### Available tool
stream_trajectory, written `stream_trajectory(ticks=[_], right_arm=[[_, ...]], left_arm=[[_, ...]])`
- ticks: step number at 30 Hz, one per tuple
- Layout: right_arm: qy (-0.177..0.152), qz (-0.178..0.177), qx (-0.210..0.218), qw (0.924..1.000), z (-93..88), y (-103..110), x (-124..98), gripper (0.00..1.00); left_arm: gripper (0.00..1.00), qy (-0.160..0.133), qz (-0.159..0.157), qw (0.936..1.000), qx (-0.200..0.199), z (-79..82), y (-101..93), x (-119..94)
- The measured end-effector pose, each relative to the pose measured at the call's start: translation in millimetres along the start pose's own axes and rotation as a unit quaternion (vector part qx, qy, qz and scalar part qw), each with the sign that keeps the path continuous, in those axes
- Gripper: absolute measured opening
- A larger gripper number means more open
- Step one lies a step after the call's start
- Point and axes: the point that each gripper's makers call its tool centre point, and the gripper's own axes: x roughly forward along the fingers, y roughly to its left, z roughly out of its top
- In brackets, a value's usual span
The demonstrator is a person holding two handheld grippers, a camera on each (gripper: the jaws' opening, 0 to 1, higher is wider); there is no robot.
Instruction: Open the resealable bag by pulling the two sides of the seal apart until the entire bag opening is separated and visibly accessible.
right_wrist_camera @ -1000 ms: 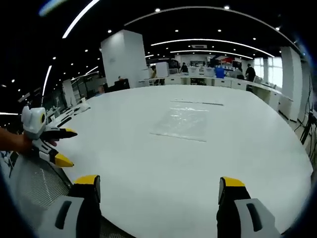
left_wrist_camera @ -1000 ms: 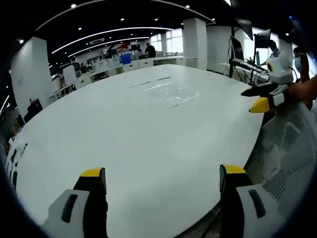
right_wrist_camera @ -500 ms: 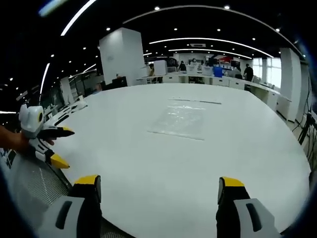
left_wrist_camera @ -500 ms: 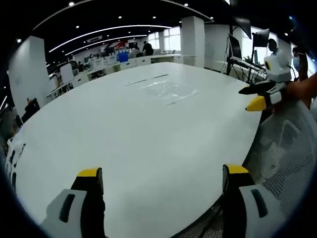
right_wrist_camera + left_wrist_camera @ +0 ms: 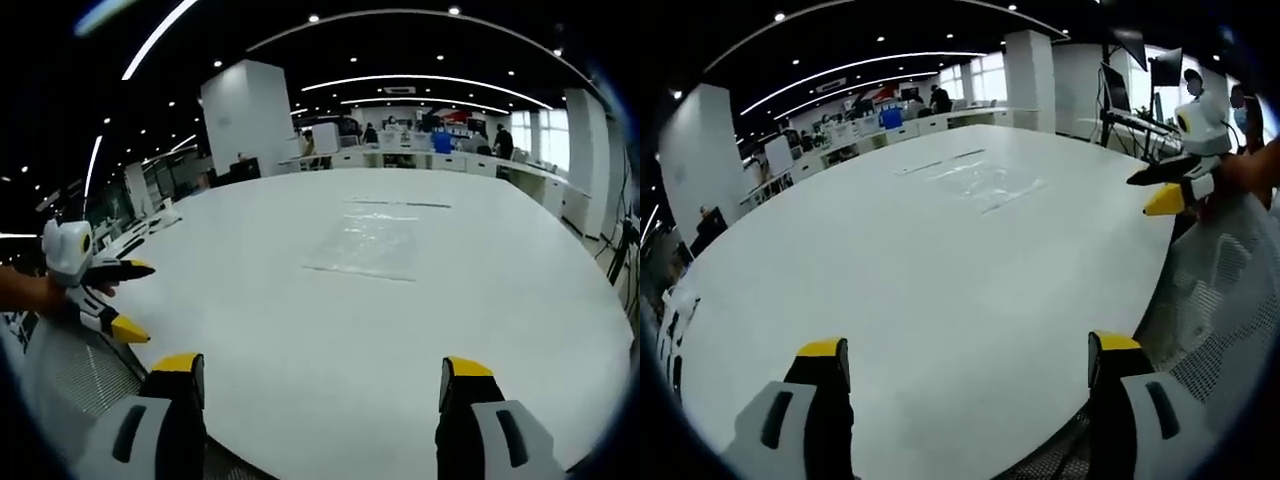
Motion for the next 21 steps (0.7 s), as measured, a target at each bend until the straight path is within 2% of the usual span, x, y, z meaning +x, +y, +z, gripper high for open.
stream_trajectory(ticks=[11,21], right_arm=[[-0.010,-0.012,0.006,0.9999,3.0,-5,-2,0.96],[-0.008,-0.010,0.017,0.9998,1.1,-4,-3,0.94]], left_arm=[[0.95,0.012,-0.013,0.9997,0.013,-5.4,-6.2,1],[0.92,0.023,-0.012,0.9996,0.013,-10.3,-5.7,2]])
